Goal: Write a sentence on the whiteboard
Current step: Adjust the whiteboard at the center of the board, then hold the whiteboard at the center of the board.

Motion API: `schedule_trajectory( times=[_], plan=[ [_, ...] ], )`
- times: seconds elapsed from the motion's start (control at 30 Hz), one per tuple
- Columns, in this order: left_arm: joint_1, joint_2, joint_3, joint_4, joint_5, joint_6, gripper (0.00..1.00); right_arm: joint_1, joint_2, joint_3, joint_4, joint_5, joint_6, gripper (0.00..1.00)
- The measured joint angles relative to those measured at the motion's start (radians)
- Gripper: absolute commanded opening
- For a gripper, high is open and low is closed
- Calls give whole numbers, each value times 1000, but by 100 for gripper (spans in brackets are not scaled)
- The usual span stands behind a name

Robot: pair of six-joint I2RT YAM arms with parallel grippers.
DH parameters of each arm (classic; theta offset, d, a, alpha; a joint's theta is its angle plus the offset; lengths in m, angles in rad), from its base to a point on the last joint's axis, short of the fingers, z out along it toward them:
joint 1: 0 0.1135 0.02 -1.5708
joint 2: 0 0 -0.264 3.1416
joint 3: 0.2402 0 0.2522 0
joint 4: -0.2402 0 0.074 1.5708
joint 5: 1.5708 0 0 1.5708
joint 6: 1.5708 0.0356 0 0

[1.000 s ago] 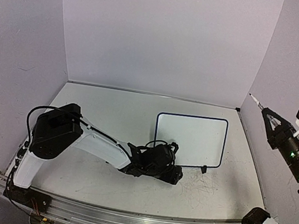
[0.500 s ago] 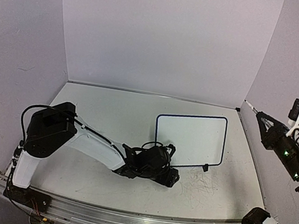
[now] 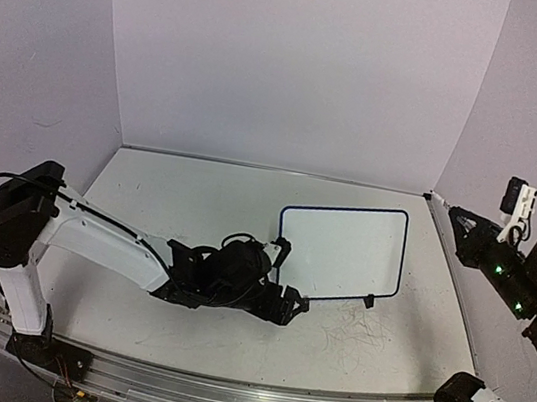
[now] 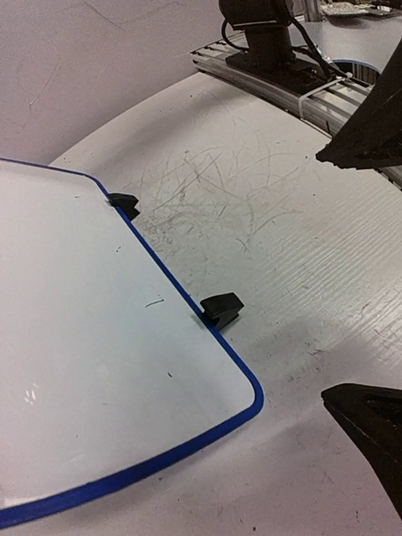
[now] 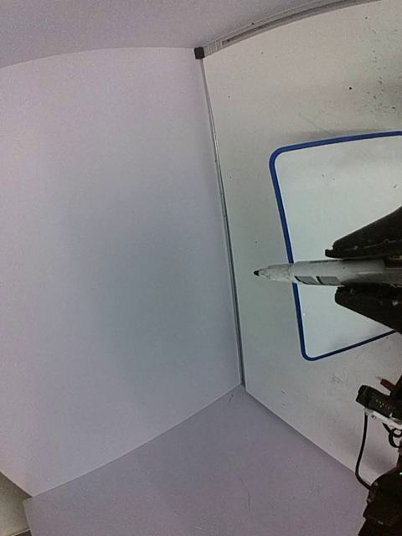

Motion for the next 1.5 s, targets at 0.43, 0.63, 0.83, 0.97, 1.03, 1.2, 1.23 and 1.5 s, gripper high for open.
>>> schedule_trajectory(
  times=[0.43, 0.63, 0.83, 0.97, 1.03, 1.2, 1.23, 1.5],
  plan=[
    [115, -299, -241, 72, -50, 22, 99, 0, 131, 0, -47, 27, -23, 0],
    [222, -427, -341, 162, -18, 7, 99, 0, 222, -3, -38, -31, -41, 0],
    [328, -447, -355, 252, 116, -30, 100, 0, 247, -48, 17, -165, -73, 0],
    [412, -399, -336, 294, 250, -39, 99, 1, 233, -72, 32, -206, -85, 0],
    [442, -339, -296, 299, 327, -35, 99, 1, 219, -76, 38, -212, -89, 0],
    [463, -219, -204, 298, 455, -14, 96, 2, 207, -76, 63, -214, -93, 0],
    [463, -208, -192, 293, 466, -4, 96, 2, 208, -77, 65, -215, -93, 0],
    [464, -179, -118, 273, 489, 105, 93, 2, 225, -90, 77, -214, -93, 0]
  ],
)
